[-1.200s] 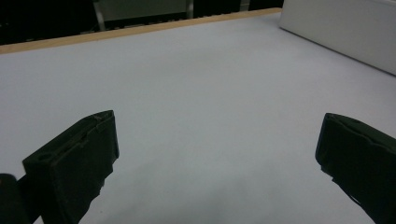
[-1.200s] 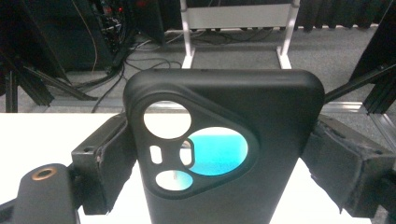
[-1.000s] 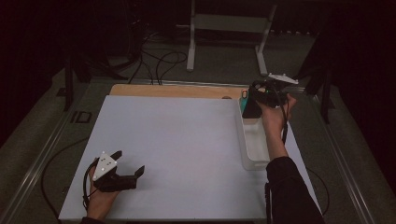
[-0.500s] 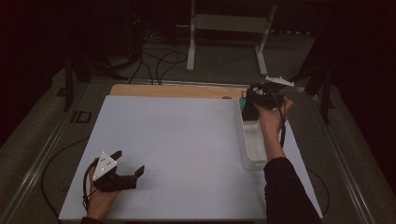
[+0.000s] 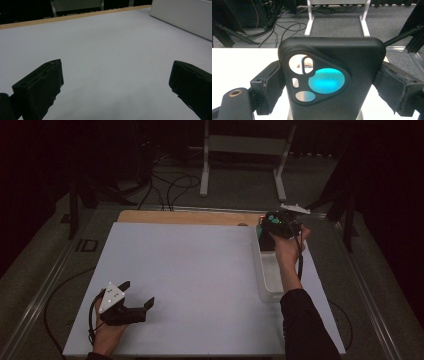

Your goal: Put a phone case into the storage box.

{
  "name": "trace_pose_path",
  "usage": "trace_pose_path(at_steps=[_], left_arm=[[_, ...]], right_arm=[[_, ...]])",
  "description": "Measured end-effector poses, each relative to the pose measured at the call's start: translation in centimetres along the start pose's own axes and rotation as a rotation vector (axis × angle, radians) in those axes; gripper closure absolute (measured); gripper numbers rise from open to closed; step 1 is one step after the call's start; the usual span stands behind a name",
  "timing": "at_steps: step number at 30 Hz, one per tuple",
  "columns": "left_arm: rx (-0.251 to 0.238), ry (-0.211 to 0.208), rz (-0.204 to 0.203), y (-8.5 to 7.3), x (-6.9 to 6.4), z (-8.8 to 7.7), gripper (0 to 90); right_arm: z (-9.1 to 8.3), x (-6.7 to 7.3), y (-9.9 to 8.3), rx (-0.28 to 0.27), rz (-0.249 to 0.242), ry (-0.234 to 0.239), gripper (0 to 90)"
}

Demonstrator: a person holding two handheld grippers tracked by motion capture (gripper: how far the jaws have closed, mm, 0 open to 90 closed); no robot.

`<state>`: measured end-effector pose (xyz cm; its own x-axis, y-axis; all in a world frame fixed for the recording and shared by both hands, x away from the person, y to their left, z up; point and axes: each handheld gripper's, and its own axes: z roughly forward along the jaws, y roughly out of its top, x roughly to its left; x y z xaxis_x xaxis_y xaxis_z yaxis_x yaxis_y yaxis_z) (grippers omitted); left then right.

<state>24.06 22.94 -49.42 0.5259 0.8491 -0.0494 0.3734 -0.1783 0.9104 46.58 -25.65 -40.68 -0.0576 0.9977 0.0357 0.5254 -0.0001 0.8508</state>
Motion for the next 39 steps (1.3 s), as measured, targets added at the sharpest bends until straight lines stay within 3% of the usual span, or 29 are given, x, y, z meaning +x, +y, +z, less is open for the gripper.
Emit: trace_pose_path(at_steps=[29,39], left_arm=[[0.001,-0.007,-0.003,0.0,0.0,0.0,0.1],[-0.004,-0.009,-0.008,0.0,0.1,0.0,0.1]], right_arm=[[3.1,0.9,-1.0,0.073,-0.043,-0.055,13.6],[3.5,0.8,-0.8,0.091,-0.059,-0.034,12.5]])
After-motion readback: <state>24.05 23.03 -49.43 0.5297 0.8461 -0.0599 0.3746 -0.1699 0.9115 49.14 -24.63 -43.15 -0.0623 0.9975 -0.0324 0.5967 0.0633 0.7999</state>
